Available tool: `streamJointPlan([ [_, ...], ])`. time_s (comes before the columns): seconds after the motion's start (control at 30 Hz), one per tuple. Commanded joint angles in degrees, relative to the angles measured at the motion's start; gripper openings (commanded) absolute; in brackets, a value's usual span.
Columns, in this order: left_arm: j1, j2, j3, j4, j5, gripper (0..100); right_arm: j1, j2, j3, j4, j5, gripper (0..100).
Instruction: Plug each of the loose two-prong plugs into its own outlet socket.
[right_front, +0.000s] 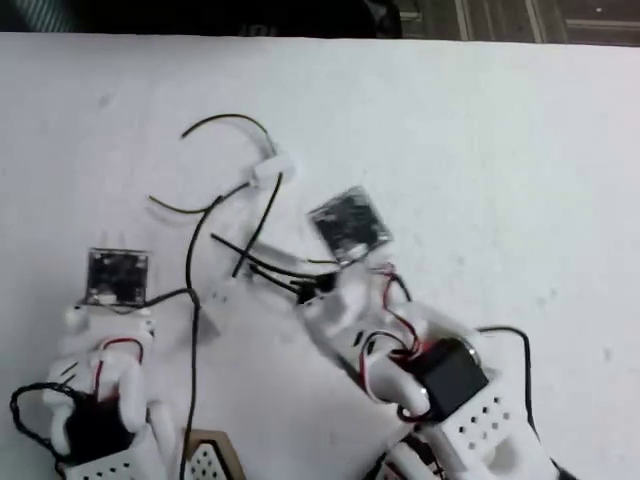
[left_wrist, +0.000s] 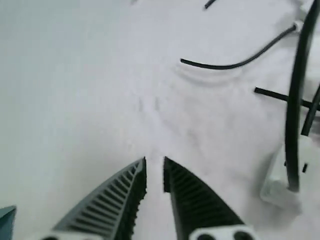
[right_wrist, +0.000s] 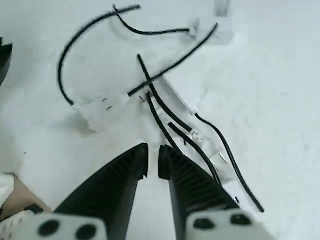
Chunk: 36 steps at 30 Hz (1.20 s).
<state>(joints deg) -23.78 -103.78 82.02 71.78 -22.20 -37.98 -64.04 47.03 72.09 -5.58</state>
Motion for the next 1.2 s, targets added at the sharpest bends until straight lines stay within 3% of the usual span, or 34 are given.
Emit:
streamJointPlan([
  [0.0,3.5,-0.2,1.7,1.1,-5.5,17,3.5,-4.5,4.9,-1.3,-4.8,1.8],
  [0.17,6.1,0.0,1.9,2.2,-6.9,18,8.0,-10.2,14.7,-10.2,-8.4,1.9],
  [0.27,7.9,0.4,1.9,3.3,-6.9,23,9.8,-13.5,20.0,-14.9,-9.1,1.9],
  [0.47,12.3,11.6,0.8,0.6,-7.0,29,9.5,-18.4,27.1,-20.9,-9.1,1.9],
  [0.8,22.0,27.0,-5.5,-2.3,-4.2,29,9.5,-20.2,28.8,-21.7,-9.1,1.9],
  [1.17,22.4,27.4,-0.4,-7.9,-3.7,29,9.5,-20.2,28.9,-21.7,-9.1,1.9],
])
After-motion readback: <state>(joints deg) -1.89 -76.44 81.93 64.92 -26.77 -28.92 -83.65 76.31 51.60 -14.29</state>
